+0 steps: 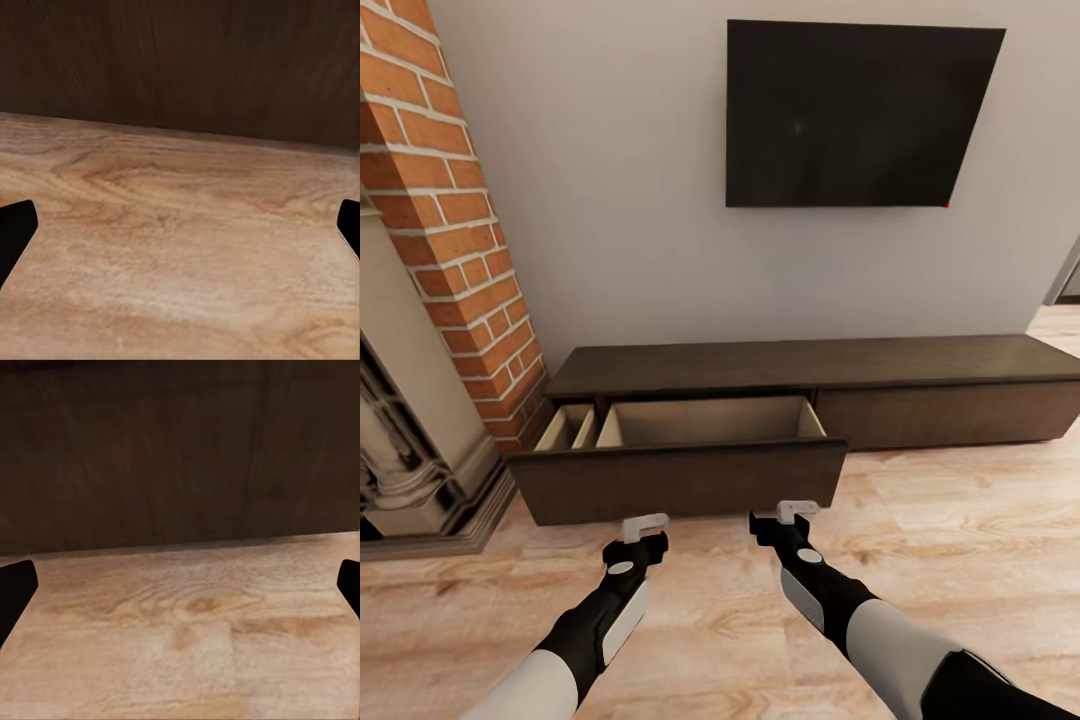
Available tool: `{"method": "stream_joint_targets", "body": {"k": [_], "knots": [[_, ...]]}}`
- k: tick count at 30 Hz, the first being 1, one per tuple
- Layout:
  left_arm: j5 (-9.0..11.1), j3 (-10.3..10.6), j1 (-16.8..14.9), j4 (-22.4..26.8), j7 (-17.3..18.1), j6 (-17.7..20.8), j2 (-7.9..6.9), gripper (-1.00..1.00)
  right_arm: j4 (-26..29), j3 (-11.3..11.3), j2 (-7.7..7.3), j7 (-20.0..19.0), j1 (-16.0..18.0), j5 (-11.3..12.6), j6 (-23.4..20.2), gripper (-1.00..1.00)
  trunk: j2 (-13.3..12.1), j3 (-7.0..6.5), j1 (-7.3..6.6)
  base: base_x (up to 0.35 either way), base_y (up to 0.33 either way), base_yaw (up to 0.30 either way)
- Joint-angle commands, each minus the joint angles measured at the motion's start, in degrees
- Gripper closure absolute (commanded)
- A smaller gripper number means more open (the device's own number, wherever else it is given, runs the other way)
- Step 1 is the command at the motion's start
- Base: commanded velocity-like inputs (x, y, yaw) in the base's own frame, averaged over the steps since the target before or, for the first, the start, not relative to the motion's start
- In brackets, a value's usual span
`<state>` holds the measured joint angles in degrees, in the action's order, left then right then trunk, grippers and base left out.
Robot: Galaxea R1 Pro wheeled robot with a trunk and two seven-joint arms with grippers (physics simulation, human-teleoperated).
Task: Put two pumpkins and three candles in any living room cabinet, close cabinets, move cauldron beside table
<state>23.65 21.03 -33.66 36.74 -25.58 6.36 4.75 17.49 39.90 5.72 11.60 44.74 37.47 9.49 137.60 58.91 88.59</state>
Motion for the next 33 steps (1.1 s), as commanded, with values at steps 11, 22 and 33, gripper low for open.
{"method": "stream_joint_targets", "body": {"k": [11,22,33], "knots": [[0.0,0.0,0.0,0.0,0.0,-0.1,-0.08,-1.00,-3.7,0.1,-0.62,-0.1,0.0,0.0,-0.1,-1.00,0.0,0.00,0.00,0.324,0.000,0.000],[0.1,0.0,0.0,0.0,0.0,-0.2,-0.09,-1.00,-6.3,0.1,-0.71,-2.7,0.0,0.0,0.0,-1.00,0.0,0.00,0.00,0.138,0.000,0.000],[0.1,0.0,0.0,0.0,0.0,-0.1,-0.09,-1.00,-6.3,0.1,-0.71,-3.0,0.0,0.1,0.1,-1.00,0.0,0.00,0.00,0.256,0.000,0.000]]}}
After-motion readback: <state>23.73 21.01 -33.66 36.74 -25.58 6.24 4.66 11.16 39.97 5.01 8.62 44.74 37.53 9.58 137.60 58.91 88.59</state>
